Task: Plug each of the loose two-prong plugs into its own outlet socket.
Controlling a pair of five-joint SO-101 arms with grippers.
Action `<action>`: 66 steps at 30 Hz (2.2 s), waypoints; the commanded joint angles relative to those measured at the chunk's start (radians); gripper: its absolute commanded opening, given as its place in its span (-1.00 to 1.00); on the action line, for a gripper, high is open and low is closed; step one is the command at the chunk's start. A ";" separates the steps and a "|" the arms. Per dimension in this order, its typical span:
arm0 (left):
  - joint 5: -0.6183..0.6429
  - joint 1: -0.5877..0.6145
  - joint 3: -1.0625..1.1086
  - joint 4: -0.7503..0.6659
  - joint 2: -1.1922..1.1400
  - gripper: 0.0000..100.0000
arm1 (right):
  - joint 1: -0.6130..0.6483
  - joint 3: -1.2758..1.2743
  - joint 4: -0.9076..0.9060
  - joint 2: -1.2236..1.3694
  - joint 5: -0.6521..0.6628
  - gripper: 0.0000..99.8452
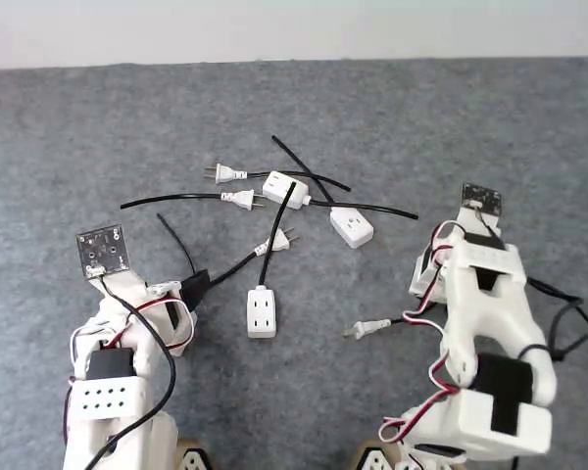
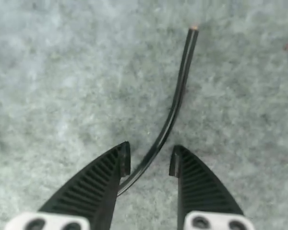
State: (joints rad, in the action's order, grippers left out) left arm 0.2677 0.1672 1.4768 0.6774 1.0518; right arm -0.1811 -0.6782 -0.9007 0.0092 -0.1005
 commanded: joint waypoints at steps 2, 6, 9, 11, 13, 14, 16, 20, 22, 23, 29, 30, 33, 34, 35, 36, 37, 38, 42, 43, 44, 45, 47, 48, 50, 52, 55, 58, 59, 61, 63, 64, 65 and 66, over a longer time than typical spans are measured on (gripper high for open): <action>-0.008 0.003 -0.008 0.003 0.014 -0.33 | -0.010 0.057 0.001 0.004 -0.008 -0.99; -0.008 0.003 -0.008 0.003 0.014 -0.33 | -0.015 0.057 -0.004 0.001 -0.006 -0.98; -0.008 0.003 -0.008 0.003 0.014 -0.33 | -0.033 0.058 -0.012 -0.041 -0.006 -0.98; -0.008 0.003 -0.008 0.003 0.014 -0.33 | -0.047 0.060 -0.038 -0.114 -0.002 -0.98; -0.008 0.003 -0.008 0.003 0.014 -0.33 | -0.048 0.078 -0.084 -0.213 0.034 -0.98; -0.008 0.003 -0.008 0.003 0.014 -0.33 | -0.048 0.094 -0.113 -0.266 0.055 -0.98; -0.008 0.003 -0.008 0.003 0.014 -0.33 | -0.044 0.135 -0.177 -0.374 0.091 -0.98; -0.008 0.003 -0.008 0.003 0.014 -0.33 | -0.030 0.262 -0.321 -0.526 0.218 -0.98; -0.008 0.003 -0.008 0.003 0.014 -0.33 | -0.010 0.342 -0.401 -0.535 0.273 -0.98; -0.008 0.003 -0.008 0.003 0.014 -0.33 | -0.002 0.373 -0.433 -0.522 0.288 -0.98; -0.008 0.003 -0.008 0.003 0.014 -0.33 | 0.081 0.489 -0.489 -0.315 0.299 -0.98; -0.008 0.003 -0.008 0.003 0.014 -0.33 | 0.101 0.502 -0.473 -0.265 0.296 -0.98; -0.008 0.003 -0.008 0.003 0.014 -0.33 | 0.145 0.548 -0.406 -0.102 0.295 -0.98; -0.008 0.003 -0.008 0.003 0.014 -0.33 | 0.157 0.569 -0.384 -0.045 0.295 -0.98; -0.008 0.003 -0.008 0.003 0.014 -0.33 | 0.170 0.598 -0.367 0.008 0.295 -0.98; -0.008 0.003 -0.008 0.003 0.014 -0.33 | 0.180 0.634 -0.358 0.064 0.295 -0.98; -0.008 0.003 -0.008 0.003 0.014 -0.33 | 0.191 0.672 -0.352 0.117 0.295 -0.98; -0.008 0.003 -0.008 0.003 0.014 -0.33 | 0.203 0.713 -0.351 0.168 0.295 -0.98; -0.008 0.003 -0.008 0.003 0.014 -0.33 | 0.251 0.878 -0.351 0.352 0.290 -0.98; -0.008 0.003 -0.008 0.003 0.014 -0.33 | 0.260 0.916 -0.349 0.392 0.285 -0.98; -0.008 0.003 -0.008 0.003 0.014 -0.33 | 0.268 0.957 -0.349 0.429 0.267 -0.98; -0.008 0.003 -0.008 0.003 0.014 -0.33 | 0.272 0.999 -0.349 0.467 0.242 -0.98; -0.008 0.003 -0.008 0.003 0.014 -0.33 | 0.275 1.077 -0.349 0.535 0.212 -0.98; -0.008 0.003 -0.008 0.003 0.014 -0.33 | 0.272 1.117 -0.349 0.565 0.203 -0.98; -0.008 0.003 -0.008 0.003 0.014 -0.33 | 0.260 1.191 -0.351 0.628 0.203 -0.98; -0.008 0.003 -0.008 0.003 0.014 -0.33 | 0.228 1.250 -0.360 0.677 0.203 -0.97; -0.008 0.003 -0.008 0.003 0.014 -0.33 | 0.186 1.312 -0.403 0.713 0.209 -0.92; -0.008 0.003 -0.008 0.003 0.014 -0.33 | 0.176 1.346 -0.460 0.714 0.230 -0.78; -0.008 0.003 -0.008 0.003 0.014 -0.33 | 0.179 1.358 -0.481 0.714 0.239 -0.76; -0.008 0.003 -0.008 0.003 0.014 -0.33 | 0.188 1.381 -0.518 0.714 0.241 -0.76; -0.008 0.003 -0.008 0.003 0.014 -0.33 | 0.197 1.409 -0.555 0.713 0.241 -0.76; -0.008 0.003 -0.008 0.003 0.014 -0.33 | 0.197 1.419 -0.573 0.713 0.239 -0.76; -0.008 0.003 -0.008 0.003 0.014 -0.33 | 0.197 1.428 -0.588 0.713 0.239 -0.76; -0.008 0.003 -0.008 0.003 0.014 -0.33 | 0.197 1.439 -0.602 0.713 0.239 -0.76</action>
State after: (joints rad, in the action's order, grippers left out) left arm 0.2677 0.1657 1.4768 0.6774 1.0518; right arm 0.0092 0.6828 -1.4576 0.7319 0.1297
